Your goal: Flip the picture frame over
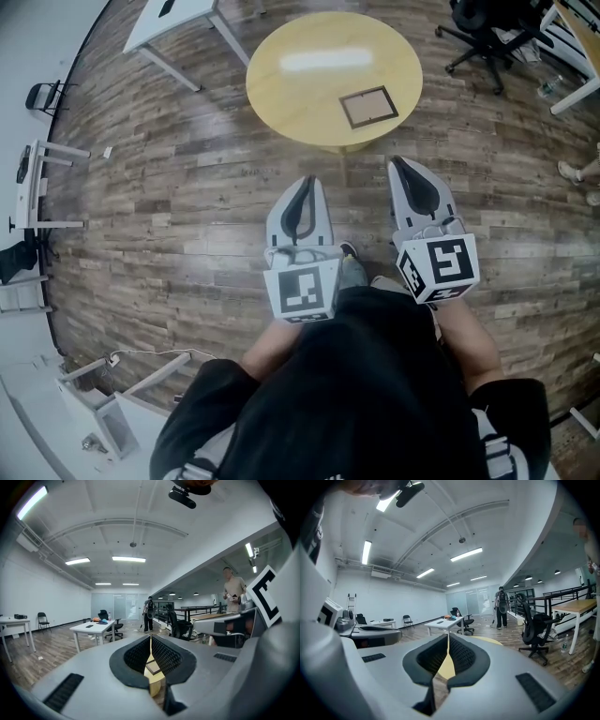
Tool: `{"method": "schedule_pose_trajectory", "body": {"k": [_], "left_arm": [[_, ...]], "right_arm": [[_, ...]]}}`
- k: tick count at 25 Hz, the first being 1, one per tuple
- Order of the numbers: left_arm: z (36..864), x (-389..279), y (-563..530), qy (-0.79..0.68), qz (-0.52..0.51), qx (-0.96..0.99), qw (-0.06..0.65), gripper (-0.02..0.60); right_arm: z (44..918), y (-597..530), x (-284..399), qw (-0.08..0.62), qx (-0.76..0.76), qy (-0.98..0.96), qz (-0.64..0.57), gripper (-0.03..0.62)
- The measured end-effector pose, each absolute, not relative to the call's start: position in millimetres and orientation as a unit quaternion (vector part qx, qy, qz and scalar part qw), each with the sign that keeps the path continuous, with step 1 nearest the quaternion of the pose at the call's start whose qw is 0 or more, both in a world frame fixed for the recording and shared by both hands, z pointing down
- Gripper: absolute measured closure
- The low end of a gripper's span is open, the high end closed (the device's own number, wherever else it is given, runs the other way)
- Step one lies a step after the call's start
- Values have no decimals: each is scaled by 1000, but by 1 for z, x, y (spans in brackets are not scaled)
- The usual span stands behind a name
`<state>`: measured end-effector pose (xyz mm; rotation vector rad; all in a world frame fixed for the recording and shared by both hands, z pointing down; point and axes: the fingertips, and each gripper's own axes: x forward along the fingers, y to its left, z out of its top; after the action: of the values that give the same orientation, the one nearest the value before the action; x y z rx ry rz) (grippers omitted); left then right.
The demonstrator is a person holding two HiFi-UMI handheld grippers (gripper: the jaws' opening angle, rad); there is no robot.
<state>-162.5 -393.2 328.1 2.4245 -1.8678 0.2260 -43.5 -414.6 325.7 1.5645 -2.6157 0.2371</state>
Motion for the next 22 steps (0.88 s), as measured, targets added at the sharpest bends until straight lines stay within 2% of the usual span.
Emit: {"method": "schedule_pose_trajectory", "body": {"k": [22], "left_arm": [[336,-174,-510,-601,76,795,36,554]], "right_arm": [[327,-533,-47,44,524,-848,71,570]]}}
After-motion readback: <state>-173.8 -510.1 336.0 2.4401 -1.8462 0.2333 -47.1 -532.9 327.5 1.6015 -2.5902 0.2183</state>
